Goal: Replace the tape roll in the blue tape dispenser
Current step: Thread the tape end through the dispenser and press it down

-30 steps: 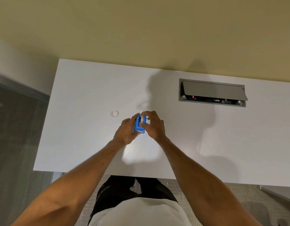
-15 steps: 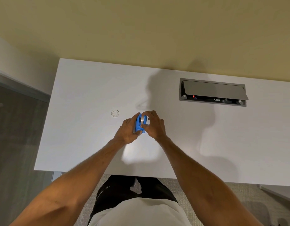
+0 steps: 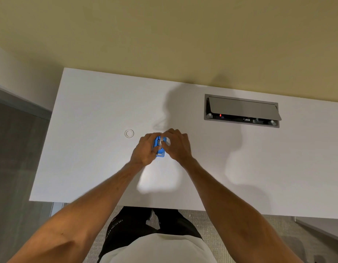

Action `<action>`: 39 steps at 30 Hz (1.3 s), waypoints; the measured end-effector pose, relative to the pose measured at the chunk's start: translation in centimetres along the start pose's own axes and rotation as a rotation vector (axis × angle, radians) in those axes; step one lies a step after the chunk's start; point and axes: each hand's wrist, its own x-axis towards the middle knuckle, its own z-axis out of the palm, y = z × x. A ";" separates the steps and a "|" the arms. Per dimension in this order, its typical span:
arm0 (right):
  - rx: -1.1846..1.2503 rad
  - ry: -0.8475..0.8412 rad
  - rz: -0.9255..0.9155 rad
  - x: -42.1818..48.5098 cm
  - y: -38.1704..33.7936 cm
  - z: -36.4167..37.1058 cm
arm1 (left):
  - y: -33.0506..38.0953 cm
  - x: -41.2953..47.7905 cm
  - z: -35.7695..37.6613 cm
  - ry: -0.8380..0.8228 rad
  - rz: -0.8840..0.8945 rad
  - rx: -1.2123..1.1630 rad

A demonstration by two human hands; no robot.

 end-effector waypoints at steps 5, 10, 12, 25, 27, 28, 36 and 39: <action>-0.161 0.038 -0.090 0.4 0.4 0.1 | 0.4 0.5 0.2 0.010 -0.053 -0.030; -0.180 0.060 -0.135 0.3 0.3 0.2 | 0.4 0.7 -0.1 -0.001 -0.046 0.002; -0.202 0.047 -0.150 0.2 0.3 0.3 | 0.4 0.6 -0.1 0.001 -0.046 0.021; -0.217 0.035 -0.131 1.5 0.5 -0.2 | 0.3 0.4 0.3 -0.006 -0.090 0.001; -0.217 0.032 -0.139 1.4 0.7 -0.3 | 0.3 0.4 0.3 -0.003 -0.095 -0.028; -0.222 0.035 -0.144 1.4 0.8 -0.2 | 0.3 0.4 0.3 0.001 -0.095 -0.033; -0.250 0.010 -0.122 1.4 0.4 -0.3 | 0.3 0.5 0.0 0.024 -0.031 -0.008; -0.256 0.005 -0.131 1.5 0.2 -0.2 | 0.3 0.6 0.0 0.028 -0.022 0.001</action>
